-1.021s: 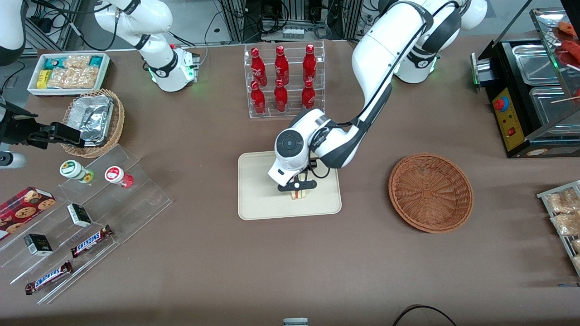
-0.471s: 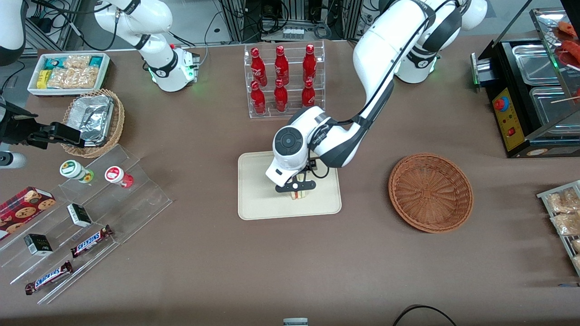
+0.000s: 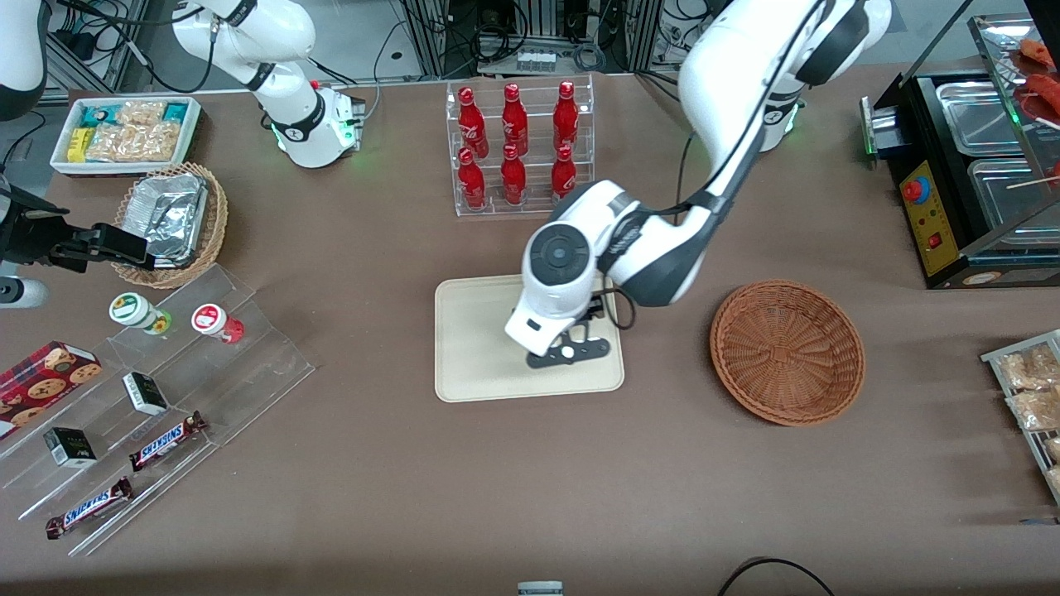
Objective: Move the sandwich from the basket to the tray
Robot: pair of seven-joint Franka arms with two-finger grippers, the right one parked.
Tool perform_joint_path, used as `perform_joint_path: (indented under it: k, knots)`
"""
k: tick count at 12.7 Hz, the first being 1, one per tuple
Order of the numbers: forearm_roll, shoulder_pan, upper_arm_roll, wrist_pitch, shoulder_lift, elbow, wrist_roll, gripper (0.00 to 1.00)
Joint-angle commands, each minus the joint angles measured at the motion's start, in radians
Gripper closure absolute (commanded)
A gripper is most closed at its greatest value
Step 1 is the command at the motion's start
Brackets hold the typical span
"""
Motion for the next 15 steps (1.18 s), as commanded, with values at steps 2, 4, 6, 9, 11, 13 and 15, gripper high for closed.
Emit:
perform_joint_path:
  k: [2, 4, 6, 9, 11, 13, 15]
  knots:
    - [0.003, 0.045, 0.024, -0.090, -0.090, -0.019, 0.125, 0.00]
    - [-0.009, 0.131, 0.024, -0.108, -0.155, -0.072, 0.147, 0.00]
    - [-0.014, 0.211, 0.021, -0.110, -0.242, -0.153, 0.241, 0.00]
    - [-0.086, 0.335, 0.021, -0.118, -0.313, -0.218, 0.355, 0.00]
    - [-0.103, 0.409, 0.021, -0.130, -0.353, -0.255, 0.479, 0.00]
    - [-0.123, 0.473, 0.021, -0.133, -0.389, -0.301, 0.577, 0.00]
    - [-0.138, 0.524, 0.021, -0.156, -0.423, -0.330, 0.634, 0.00]
